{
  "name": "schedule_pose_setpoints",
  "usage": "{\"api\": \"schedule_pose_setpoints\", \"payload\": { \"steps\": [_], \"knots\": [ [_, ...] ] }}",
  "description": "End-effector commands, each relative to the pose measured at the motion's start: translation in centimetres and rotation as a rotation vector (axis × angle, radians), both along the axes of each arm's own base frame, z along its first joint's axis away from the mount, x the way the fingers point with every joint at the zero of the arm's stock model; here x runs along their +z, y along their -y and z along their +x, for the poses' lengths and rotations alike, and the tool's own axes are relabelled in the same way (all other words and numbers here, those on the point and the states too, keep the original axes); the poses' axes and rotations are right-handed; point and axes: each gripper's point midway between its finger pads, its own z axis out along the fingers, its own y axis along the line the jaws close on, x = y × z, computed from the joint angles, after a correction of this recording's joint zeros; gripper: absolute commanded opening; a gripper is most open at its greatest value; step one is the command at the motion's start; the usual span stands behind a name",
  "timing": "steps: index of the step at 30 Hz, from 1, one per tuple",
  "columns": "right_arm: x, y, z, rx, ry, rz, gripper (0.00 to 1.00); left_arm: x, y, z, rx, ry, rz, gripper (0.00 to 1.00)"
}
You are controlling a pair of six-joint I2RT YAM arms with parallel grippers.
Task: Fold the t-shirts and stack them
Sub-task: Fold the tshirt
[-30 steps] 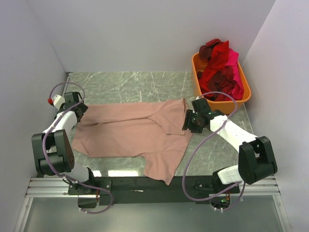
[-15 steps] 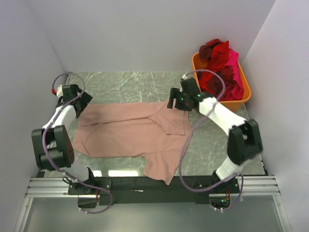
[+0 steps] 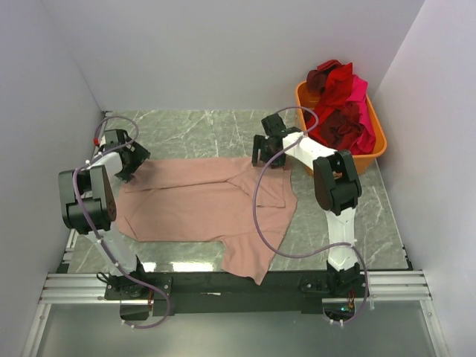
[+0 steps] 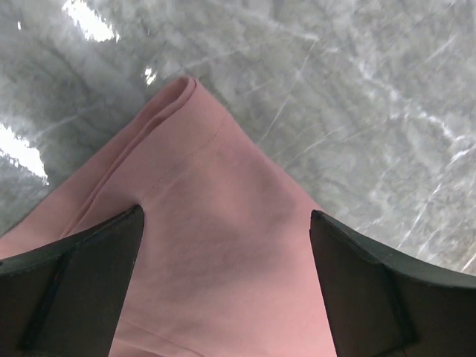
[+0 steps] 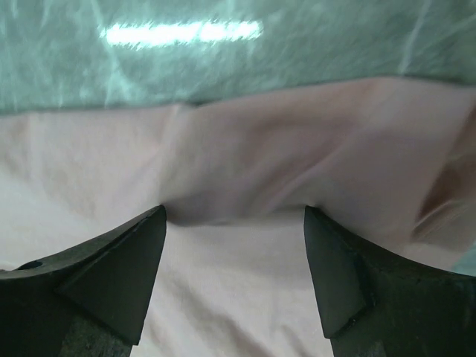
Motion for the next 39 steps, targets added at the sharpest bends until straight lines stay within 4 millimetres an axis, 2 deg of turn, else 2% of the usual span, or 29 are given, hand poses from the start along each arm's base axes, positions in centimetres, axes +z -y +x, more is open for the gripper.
{"api": "schedule_pose_setpoints", "payload": {
  "steps": [1, 2, 5, 10, 11, 12, 14, 16, 17, 19, 20, 22, 23, 24, 25, 26, 27, 28, 29, 30, 31, 32, 33, 34, 35, 36, 37, 38, 39],
  "knots": [
    [-0.9, 2.4, 0.8, -0.046, -0.045, -0.048, 0.81, -1.6, -0.5, -0.3, 0.004, -0.06, 0.016, 0.99],
    [-1.8, 2.7, 0.7, -0.049, -0.071, -0.058, 0.81, -1.7, -0.5, -0.2, 0.004, -0.061, 0.015, 0.99],
    [-2.4, 3.3, 1.4, -0.047, -0.084, -0.095, 0.81, -2.0, -0.5, 0.4, 0.004, -0.068, 0.009, 0.99],
    [-1.7, 2.8, 3.5, -0.036, -0.059, -0.085, 0.81, -3.0, -0.5, 0.9, 0.002, -0.087, -0.003, 0.99],
    [-2.5, 3.1, 3.9, -0.043, -0.075, -0.089, 0.81, -2.7, -0.7, 1.3, 0.009, -0.087, 0.005, 1.0],
    [-1.1, 2.9, 5.1, -0.046, -0.052, -0.083, 0.81, -3.1, -0.9, 1.5, 0.011, -0.098, 0.008, 0.99],
    [-1.5, 3.2, 6.1, -0.056, -0.061, -0.085, 0.81, -2.3, -1.1, 2.6, 0.012, -0.082, 0.01, 0.99],
    [0.2, 2.7, 7.3, -0.039, -0.024, -0.076, 0.81, -2.2, -1.2, 3.2, 0.005, -0.081, 0.013, 0.99],
    [0.9, 2.7, 7.6, -0.038, -0.008, -0.071, 0.81, -1.3, -1.4, 4.0, 0.003, -0.061, 0.019, 0.99],
    [2.5, 2.3, 8.1, -0.012, 0.032, -0.058, 0.81, -0.6, -1.6, 4.2, 0.005, -0.073, 0.031, 0.99],
    [4.6, 2.0, 8.2, 0.002, 0.069, -0.029, 0.81, 0.4, -1.8, 4.7, 0.006, -0.054, 0.038, 1.0],
    [6.4, 1.4, 7.9, 0.03, 0.101, 0.008, 0.81, 2.6, -2.1, 4.8, 0.015, -0.022, 0.057, 0.99],
    [9.0, 1.3, 7.7, 0.04, 0.145, 0.03, 0.81, 3.4, -2.3, 4.6, 0.022, -0.01, 0.066, 0.99],
    [9.2, 1.2, 7.0, 0.054, 0.141, 0.033, 0.81, 5.6, -2.3, 4.5, 0.03, 0.028, 0.078, 1.0],
    [10.2, 0.9, 6.7, 0.069, 0.169, 0.041, 0.81, 6.4, -2.7, 3.8, 0.057, 0.031, 0.092, 0.99],
    [13.1, 0.8, 6.0, 0.079, 0.222, 0.055, 0.81, 6.4, -2.7, 2.6, 0.076, 0.019, 0.096, 0.99],
    [12.5, 0.7, 5.1, 0.091, 0.223, 0.051, 0.81, 8.9, -2.7, 1.6, 0.113, 0.065, 0.092, 0.99],
    [15.3, 0.5, 4.0, 0.099, 0.284, 0.065, 0.81, 7.8, -2.8, -0.6, 0.147, 0.021, 0.102, 0.99],
    [15.9, 0.6, 3.2, 0.09, 0.304, 0.057, 0.82, 8.0, -2.6, -1.9, 0.166, 0.021, 0.097, 0.99],
    [14.4, 1.0, 1.9, 0.079, 0.283, 0.051, 0.82, 10.2, -2.4, -3.3, 0.208, 0.081, 0.083, 0.99],
    [16.5, 1.2, 0.8, 0.07, 0.33, 0.069, 0.82, 8.0, -2.3, -6.1, 0.233, 0.028, 0.09, 1.0],
    [16.5, 1.4, 0.0, 0.056, 0.338, 0.081, 0.82, 7.7, -2.4, -8.0, 0.262, 0.007, 0.099, 0.99],
    [14.6, 1.7, -1.4, 0.043, 0.311, 0.093, 0.83, 9.2, -2.6, -9.8, 0.334, 0.05, 0.104, 0.99],
    [15.9, 2.1, -2.5, 0.033, 0.343, 0.114, 0.83, 7.3, -2.9, -12.7, 0.388, -0.011, 0.119, 0.99],
    [15.7, 2.3, -3.2, 0.021, 0.347, 0.116, 0.83, 7.4, -3.9, -14.5, 0.454, -0.019, 0.164, 0.99],
    [14.2, 2.8, -4.4, 0.0, 0.318, 0.121, 0.83, 7.9, -3.6, -16.7, 0.535, -0.014, 0.135, 0.99],
    [15.0, 3.0, -5.2, -0.008, 0.34, 0.137, 0.83, 6.5, -3.2, -18.6, 0.567, -0.045, 0.118, 0.99],
    [14.9, 3.1, -5.8, -0.02, 0.341, 0.151, 0.83, 6.2, -2.9, -19.5, 0.578, -0.042, 0.101, 0.99],
    [13.7, 2.9, -6.8, -0.017, 0.319, 0.179, 0.84, 6.6, -2.7, -20.8, 0.642, -0.007, 0.075, 1.0]
  ]
}}
